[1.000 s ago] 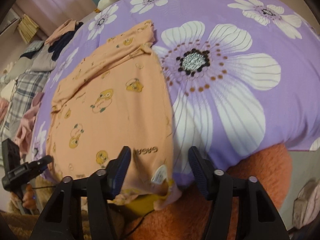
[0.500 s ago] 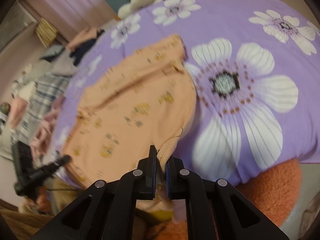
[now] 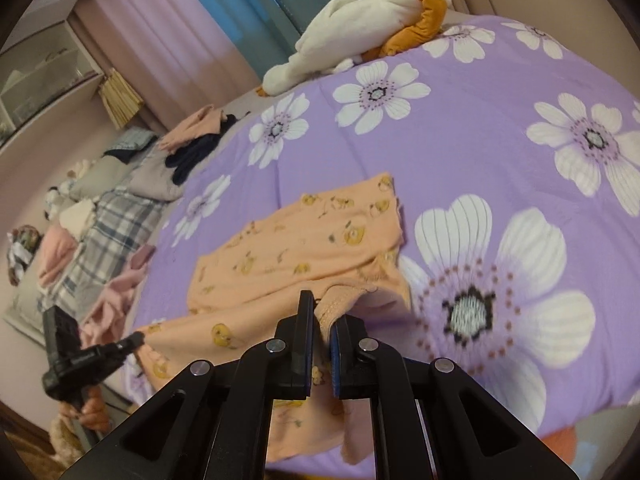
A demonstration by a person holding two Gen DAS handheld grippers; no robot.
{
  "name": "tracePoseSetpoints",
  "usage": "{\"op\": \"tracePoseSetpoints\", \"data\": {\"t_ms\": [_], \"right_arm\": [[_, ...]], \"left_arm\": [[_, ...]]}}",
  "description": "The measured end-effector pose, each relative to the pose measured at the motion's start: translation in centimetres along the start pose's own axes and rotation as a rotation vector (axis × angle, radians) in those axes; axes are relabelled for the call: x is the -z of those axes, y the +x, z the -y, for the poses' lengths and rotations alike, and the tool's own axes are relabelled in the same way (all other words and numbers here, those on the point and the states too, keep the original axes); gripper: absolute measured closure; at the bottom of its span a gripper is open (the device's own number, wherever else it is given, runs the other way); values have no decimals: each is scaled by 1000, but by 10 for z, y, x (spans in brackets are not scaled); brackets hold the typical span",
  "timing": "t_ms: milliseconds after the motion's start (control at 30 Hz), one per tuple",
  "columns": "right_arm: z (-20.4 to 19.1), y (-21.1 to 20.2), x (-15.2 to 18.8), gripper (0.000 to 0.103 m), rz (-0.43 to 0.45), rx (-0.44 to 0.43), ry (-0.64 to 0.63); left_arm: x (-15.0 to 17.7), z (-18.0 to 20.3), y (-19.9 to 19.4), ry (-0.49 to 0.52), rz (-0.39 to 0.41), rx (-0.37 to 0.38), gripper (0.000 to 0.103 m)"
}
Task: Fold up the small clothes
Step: 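Grasp the shirt hem with both tools and fold it toward the collar, then open both tools and release the folded shirt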
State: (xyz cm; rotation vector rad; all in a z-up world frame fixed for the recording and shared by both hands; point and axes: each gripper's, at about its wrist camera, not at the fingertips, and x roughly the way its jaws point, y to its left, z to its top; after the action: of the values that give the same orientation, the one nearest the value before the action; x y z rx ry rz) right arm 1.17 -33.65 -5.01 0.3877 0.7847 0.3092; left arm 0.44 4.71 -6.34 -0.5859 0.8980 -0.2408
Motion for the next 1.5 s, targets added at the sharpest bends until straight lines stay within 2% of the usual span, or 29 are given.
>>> {"op": "tracePoseSetpoints", "data": {"t_ms": [333, 533, 767, 933, 1000, 1033, 1100, 1133, 1167, 1300, 1500], "right_arm": [[21, 72, -19, 95, -109, 81, 29], [35, 97, -22, 95, -151, 123, 60], [32, 106, -17, 95, -152, 164, 17], [33, 103, -18, 95, -133, 162, 30], [32, 98, -19, 95, -134, 174, 33], [29, 93, -19, 92, -131, 190, 21], [25, 82, -20, 73, -107, 233, -7], [24, 76, -20, 55, -90, 254, -15], [24, 69, -19, 50, -71, 270, -20], [34, 46, -12, 50, -65, 239, 10], [44, 32, 14, 50, -118, 209, 53]], "left_arm": [[-42, -22, 63, -6, -81, -114, 96], [-49, -32, 93, 4, -156, -193, 94], [-42, -28, 102, 83, -136, -242, 93], [-42, -32, 99, 65, -123, -217, 94], [-42, -32, 93, 40, -124, -188, 89], [-42, -30, 90, 35, -127, -175, 81], [-40, -24, 81, 28, -125, -148, 63], [-38, -21, 74, 27, -122, -148, 51], [-35, -18, 68, 27, -116, -152, 45], [-19, -15, 47, 40, -107, -154, 40], [14, -31, 44, -24, -205, -131, 41]]}}
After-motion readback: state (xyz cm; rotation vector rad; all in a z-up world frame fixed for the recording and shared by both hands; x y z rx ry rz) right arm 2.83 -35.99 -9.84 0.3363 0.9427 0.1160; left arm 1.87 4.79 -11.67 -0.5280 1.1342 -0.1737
